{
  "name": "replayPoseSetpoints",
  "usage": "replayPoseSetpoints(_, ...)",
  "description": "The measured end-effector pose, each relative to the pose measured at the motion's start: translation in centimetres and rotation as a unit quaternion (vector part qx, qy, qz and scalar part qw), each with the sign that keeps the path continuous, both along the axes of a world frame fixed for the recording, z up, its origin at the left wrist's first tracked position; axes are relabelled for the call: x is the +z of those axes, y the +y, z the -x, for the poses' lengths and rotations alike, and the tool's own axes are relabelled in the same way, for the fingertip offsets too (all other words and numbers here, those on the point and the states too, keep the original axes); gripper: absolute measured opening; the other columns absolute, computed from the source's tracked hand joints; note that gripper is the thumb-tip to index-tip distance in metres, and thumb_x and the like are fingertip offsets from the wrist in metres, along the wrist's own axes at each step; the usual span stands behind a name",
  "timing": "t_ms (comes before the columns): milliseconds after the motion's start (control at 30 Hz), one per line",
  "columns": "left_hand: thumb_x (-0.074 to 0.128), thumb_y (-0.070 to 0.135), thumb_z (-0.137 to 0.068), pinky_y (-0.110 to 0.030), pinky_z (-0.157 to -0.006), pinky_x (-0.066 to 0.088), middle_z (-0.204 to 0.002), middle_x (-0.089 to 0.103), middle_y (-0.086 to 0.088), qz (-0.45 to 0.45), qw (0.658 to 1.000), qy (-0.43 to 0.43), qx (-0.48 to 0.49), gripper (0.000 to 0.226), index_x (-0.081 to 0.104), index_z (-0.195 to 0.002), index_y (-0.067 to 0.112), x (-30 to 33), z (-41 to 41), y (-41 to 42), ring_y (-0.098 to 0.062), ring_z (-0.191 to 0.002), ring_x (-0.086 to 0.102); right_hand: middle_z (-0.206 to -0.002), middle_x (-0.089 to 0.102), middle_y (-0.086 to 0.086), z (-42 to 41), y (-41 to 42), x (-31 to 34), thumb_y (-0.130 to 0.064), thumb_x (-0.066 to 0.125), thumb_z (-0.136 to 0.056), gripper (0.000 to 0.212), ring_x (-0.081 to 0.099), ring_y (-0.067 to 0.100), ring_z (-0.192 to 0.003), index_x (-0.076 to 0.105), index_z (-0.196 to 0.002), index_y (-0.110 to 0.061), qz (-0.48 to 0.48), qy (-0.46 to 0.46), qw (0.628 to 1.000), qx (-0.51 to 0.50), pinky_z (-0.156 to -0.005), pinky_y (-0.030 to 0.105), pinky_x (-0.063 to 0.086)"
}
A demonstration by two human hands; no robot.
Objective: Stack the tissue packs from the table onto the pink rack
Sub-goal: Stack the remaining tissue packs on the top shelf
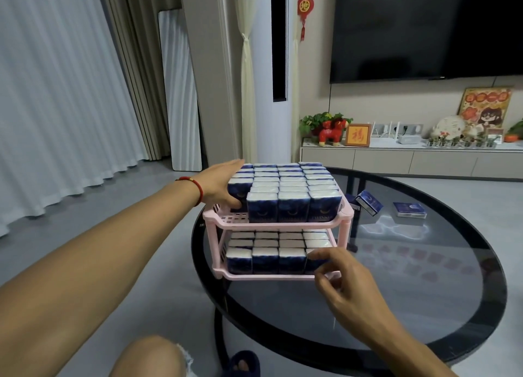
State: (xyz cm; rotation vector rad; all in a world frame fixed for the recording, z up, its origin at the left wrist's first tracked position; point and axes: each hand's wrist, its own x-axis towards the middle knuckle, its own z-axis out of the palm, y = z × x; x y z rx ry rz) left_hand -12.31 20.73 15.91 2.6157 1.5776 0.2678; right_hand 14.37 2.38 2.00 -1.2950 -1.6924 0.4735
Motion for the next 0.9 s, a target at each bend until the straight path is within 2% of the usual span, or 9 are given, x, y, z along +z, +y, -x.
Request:
replayPoseSetpoints(67,0.092,0.034,-0.071,-0.039,-0.105,0.047,-0.131,0.057,0.004,-0.009,1.0,-0.012,-0.004,0.076,0.052,-0.135,0.026,0.0,0.0,0.3,-0.024,-0.124,0.054,-0.104,0.063,-0.017,0.0,0.1,0.0,0.003,0.062,-0.088,0.036,0.065,0.007,-0.093,0.069,-0.106,-0.027,-0.005,-0.004,1.0,0.003,-0.071,0.009,0.049)
replayPoseSetpoints(167,0.092,0.029,-0.07,-0.034,-0.103,0.045,-0.133,0.056,0.002,-0.025,0.999,-0.041,-0.009,0.077,0.053,-0.136,0.023,-0.4,0.1,0.3,-0.02,-0.122,0.053,-0.106,0.063,-0.018,0.1,0.1,-0.1,0.003,0.061,-0.089,0.034,0.065,0.007,-0.094,0.069,-0.104,-0.027,-0.009,-0.011,1.0,0.007,-0.072,0.01,0.05)
replayPoseSetpoints(300,0.091,0.029,-0.073,-0.035,-0.111,0.043,-0.142,0.048,0.0,-0.003,0.998,-0.061,-0.013,0.086,0.044,-0.144,0.022,-0.7,0.2,0.0,-0.02,-0.128,0.049,-0.106,0.063,-0.016,0.2,0.2,-0.1,0.003,0.061,-0.09,0.033,0.065,0.008,-0.094,0.07,-0.102,-0.026,-0.009,-0.014,1.0,0.011,-0.071,0.011,0.05)
replayPoseSetpoints(400,0.089,0.025,-0.077,-0.03,-0.113,0.033,-0.154,0.038,-0.004,0.022,0.997,-0.076,-0.012,0.096,0.032,-0.154,0.019,-0.6,0.3,-0.4,-0.022,-0.14,0.041,-0.106,0.063,-0.016,0.3,0.2,-0.1,0.002,0.061,-0.091,0.032,0.065,0.009,-0.094,0.07,-0.102,-0.027,-0.008,-0.022,1.0,0.014,-0.071,0.011,0.05)
replayPoseSetpoints(567,0.086,0.02,-0.081,-0.019,-0.108,0.023,-0.161,0.03,-0.008,0.033,0.996,-0.084,-0.014,0.097,0.026,-0.157,0.012,-0.4,-0.1,-1.4,-0.023,-0.148,0.03,-0.107,0.063,-0.017,0.1,0.2,0.0,-0.001,0.062,-0.091,0.033,0.066,0.008,-0.092,0.069,-0.103,-0.031,0.002,-0.036,0.999,0.011,-0.073,0.015,0.053)
replayPoseSetpoints(700,0.082,0.016,-0.083,-0.03,-0.119,0.016,-0.171,0.007,0.0,0.062,0.992,-0.111,0.001,0.109,0.009,-0.163,0.02,0.4,0.5,-2.1,-0.022,-0.157,0.013,-0.101,0.064,-0.018,-0.8,0.1,0.5,-0.003,0.063,-0.09,0.032,0.066,0.007,-0.088,0.07,-0.104,-0.031,0.019,-0.046,0.999,0.0,-0.074,0.02,0.055)
replayPoseSetpoints(733,0.08,0.015,-0.084,-0.037,-0.124,0.016,-0.171,0.007,0.003,0.038,0.991,-0.125,0.009,0.106,0.01,-0.163,0.024,0.5,0.9,-2.5,-0.021,-0.157,0.012,-0.1,0.064,-0.018,-1.2,0.2,0.7,-0.005,0.064,-0.091,0.03,0.066,0.005,-0.087,0.071,-0.104,-0.031,0.027,-0.046,0.999,-0.012,-0.073,0.02,0.056)
replayPoseSetpoints(800,0.075,0.006,-0.086,-0.047,-0.123,0.03,-0.166,0.028,-0.001,-0.101,0.981,-0.163,0.017,0.087,0.03,-0.158,0.025,0.4,1.0,-4.6,-0.022,-0.151,0.028,-0.099,0.066,-0.016,-2.5,0.6,0.9,-0.009,0.064,-0.093,0.025,0.066,0.004,-0.084,0.071,-0.105,-0.031,0.052,-0.04,0.997,-0.049,-0.071,0.022,0.058)
replayPoseSetpoints(900,0.059,-0.016,-0.081,-0.024,-0.101,0.049,-0.12,0.064,-0.009,-0.35,0.901,-0.255,-0.025,0.048,0.065,-0.121,0.009,-0.8,-1.7,-11.2,-0.023,-0.113,0.059,-0.105,0.069,-0.007,-6.0,1.9,0.8,-0.012,0.064,-0.096,0.022,0.062,-0.001,-0.088,0.07,-0.113,-0.024,0.09,-0.044,0.987,-0.125,-0.067,0.011,0.048)
